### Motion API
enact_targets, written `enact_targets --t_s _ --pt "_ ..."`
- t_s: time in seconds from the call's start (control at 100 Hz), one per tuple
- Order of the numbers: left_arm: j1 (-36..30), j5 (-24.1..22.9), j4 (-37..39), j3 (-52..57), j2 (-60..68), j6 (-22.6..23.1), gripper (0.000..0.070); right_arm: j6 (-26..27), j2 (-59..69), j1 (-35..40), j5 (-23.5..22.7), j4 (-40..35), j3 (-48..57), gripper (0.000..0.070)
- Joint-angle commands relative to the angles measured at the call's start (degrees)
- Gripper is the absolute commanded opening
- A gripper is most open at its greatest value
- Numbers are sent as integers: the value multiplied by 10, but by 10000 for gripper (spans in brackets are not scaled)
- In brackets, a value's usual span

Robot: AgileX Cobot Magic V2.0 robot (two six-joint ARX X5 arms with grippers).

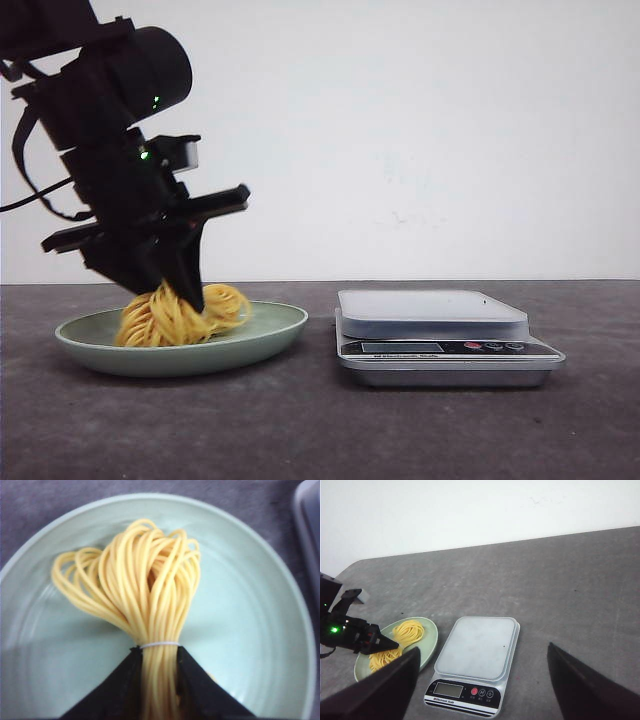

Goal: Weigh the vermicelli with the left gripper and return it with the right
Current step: 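Lower the left gripper onto the vermicelli bundle and grasp it at the band, then lift the vermicelli with the left gripper and carry it onto the scale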

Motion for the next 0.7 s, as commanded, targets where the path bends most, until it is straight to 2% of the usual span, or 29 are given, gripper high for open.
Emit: enact_targets --t_s 0.0,0.2,0.3,0.43,0.69 --pt "-4 10 2 27 -17 6 3 -6 2 0 -2 4 10 511" --pt "-20 22 -9 57 -98 8 3 -6 2 0 -2 1 10 511" --pt "-33 65 6 75 -132 -10 3 -6 2 0 -2 1 10 511" --pt "-50 121 49 103 -142 -60 3 -6 2 0 -2 1 10 511" --pt "-86 125 99 139 -66 -109 3 -4 2 0 -2 2 10 511"
